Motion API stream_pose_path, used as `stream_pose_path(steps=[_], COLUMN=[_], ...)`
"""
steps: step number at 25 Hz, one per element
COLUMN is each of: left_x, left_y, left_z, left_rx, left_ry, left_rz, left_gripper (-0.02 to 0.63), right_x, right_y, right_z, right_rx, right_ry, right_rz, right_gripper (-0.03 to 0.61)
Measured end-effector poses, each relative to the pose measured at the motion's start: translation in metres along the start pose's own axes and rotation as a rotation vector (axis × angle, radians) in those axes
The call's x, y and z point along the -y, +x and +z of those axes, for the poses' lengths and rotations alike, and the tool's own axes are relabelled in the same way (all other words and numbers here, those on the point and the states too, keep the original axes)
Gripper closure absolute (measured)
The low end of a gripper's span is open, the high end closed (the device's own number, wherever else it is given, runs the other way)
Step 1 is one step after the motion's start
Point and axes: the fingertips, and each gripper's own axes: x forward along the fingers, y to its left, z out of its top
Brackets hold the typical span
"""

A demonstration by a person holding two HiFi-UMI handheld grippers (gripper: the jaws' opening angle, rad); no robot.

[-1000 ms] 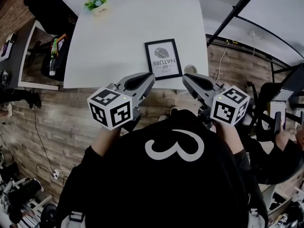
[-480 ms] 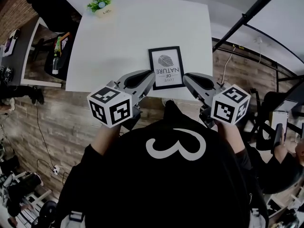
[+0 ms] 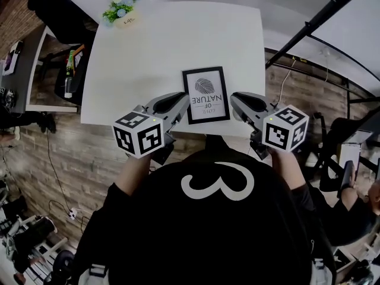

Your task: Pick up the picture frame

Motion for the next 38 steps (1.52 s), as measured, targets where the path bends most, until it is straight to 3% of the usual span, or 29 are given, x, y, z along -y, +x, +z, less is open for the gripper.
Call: stream_pose_path(steps=[4, 9, 12, 26, 38], left_x=[-0.013, -0.032, -0.041, -0.081, -0.099], left_y=[0.012, 0.021, 0.028, 0.054, 0.070], left_z=[-0.009, -0.022, -0.029, -0.062, -0.088], left_rx=[-0.041, -0.075, -0.102, -0.204, -0.276], left_ry=[-0.017, -0.048, -0.065, -0.139, -0.175], left_rz=[0.019, 0.056, 0.068, 0.143, 0.186], left_gripper=[0.528, 0.522, 0.507, 0.480, 0.480], right_x=[0.025, 0.046, 0.057, 0.089, 0.099], right_y=[0.007, 0.019, 0.027, 0.059, 0.079], right_z=[-0.011, -0.023, -0.032, -0.068, -0.094], right_rx=[-0.062, -0.095, -0.135, -0.290, -0.362], right_ry=[-0.025, 0.002, 0.007, 0.043, 0.083], right_rz=[-0.045, -0.070, -0.080, -0.118, -0.119], right_gripper=[0.551, 0.548, 0.442, 0.442, 0.442])
